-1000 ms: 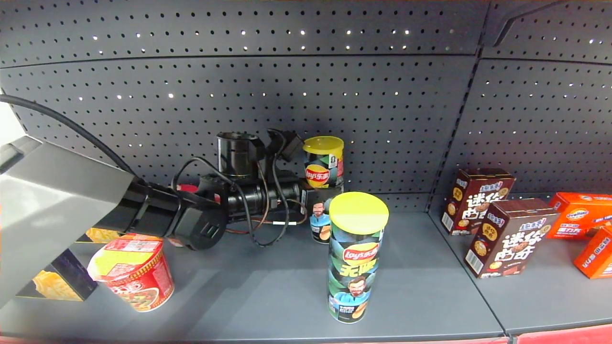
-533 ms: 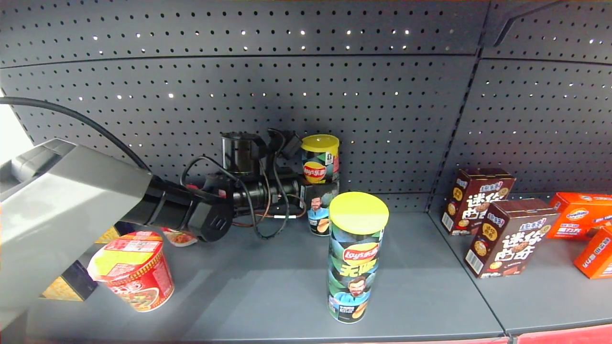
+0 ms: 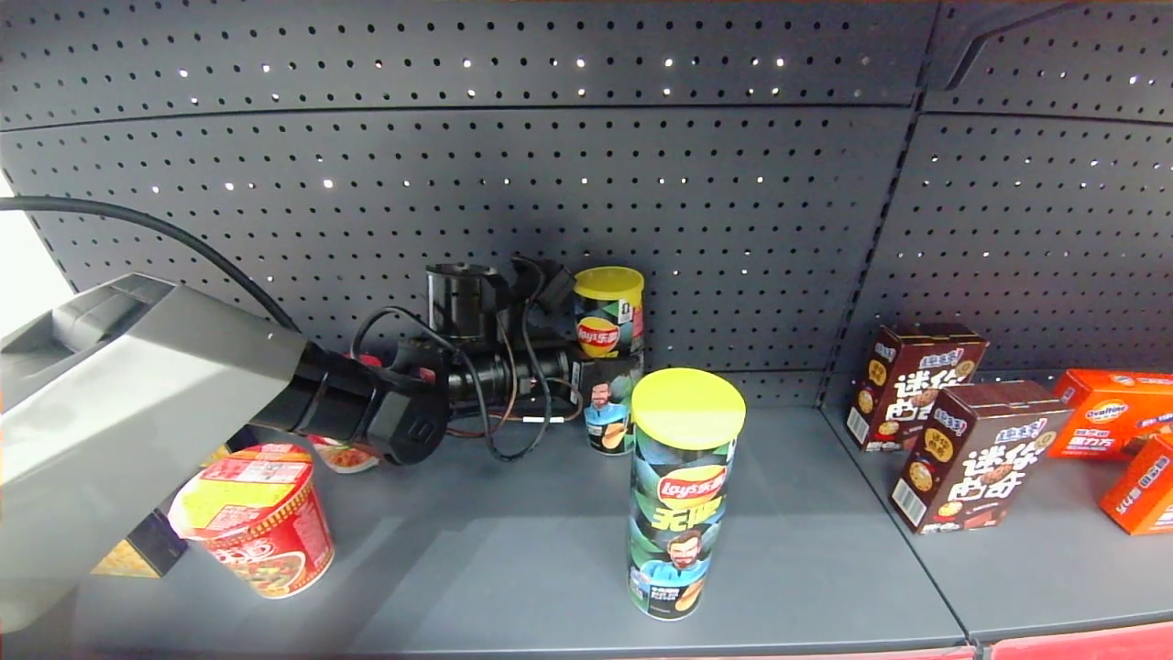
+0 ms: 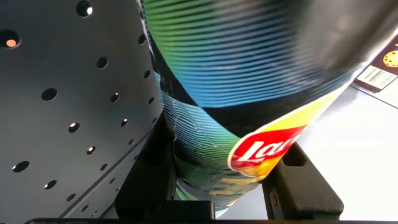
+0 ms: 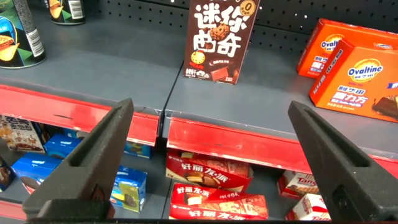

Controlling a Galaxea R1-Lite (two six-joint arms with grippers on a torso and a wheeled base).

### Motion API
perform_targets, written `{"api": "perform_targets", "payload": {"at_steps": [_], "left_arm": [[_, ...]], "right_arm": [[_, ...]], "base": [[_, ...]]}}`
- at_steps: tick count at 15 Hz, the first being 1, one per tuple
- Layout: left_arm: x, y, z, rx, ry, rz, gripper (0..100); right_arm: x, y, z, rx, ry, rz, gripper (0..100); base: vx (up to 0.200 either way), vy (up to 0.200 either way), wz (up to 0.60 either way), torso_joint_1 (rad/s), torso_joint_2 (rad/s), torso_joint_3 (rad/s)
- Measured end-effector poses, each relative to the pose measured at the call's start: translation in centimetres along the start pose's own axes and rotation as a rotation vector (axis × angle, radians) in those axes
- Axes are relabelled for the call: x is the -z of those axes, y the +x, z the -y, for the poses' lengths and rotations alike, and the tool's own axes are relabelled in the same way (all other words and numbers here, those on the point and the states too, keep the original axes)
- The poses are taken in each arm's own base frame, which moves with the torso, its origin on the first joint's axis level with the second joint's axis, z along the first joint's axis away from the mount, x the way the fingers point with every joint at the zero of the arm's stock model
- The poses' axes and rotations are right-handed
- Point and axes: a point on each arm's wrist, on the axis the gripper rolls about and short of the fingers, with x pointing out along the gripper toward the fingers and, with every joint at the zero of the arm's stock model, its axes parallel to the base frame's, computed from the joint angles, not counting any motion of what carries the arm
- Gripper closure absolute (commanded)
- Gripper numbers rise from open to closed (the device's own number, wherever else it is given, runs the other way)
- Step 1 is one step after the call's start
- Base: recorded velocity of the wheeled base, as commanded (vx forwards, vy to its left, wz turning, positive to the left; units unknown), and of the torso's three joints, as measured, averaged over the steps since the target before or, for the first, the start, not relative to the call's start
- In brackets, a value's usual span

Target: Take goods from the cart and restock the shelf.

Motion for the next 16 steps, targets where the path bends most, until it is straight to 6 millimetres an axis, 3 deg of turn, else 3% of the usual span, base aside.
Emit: {"api": "perform_targets", "payload": {"at_steps": [6, 7, 16], "left_arm": [[0.2, 0.3, 0.3, 0.007, 0.000, -0.006, 100], [0.3, 0.3, 0.3, 0.008, 0.000, -0.009, 0], [1.5, -0.6, 0.8, -0.004, -0.021, -0.057, 0]], "right_arm": [[0.0, 0.0, 0.0, 0.000, 0.000, 0.000, 0], [0.0, 0.0, 0.0, 0.000, 0.000, 0.000, 0], [0.0, 0.0, 0.0, 0.001, 0.000, 0.000, 0]], "base": [[0.000, 0.000, 0.00, 0.000, 0.00, 0.000], [0.000, 0.000, 0.00, 0.000, 0.00, 0.000], [0.000, 0.000, 0.00, 0.000, 0.00, 0.000]]}}
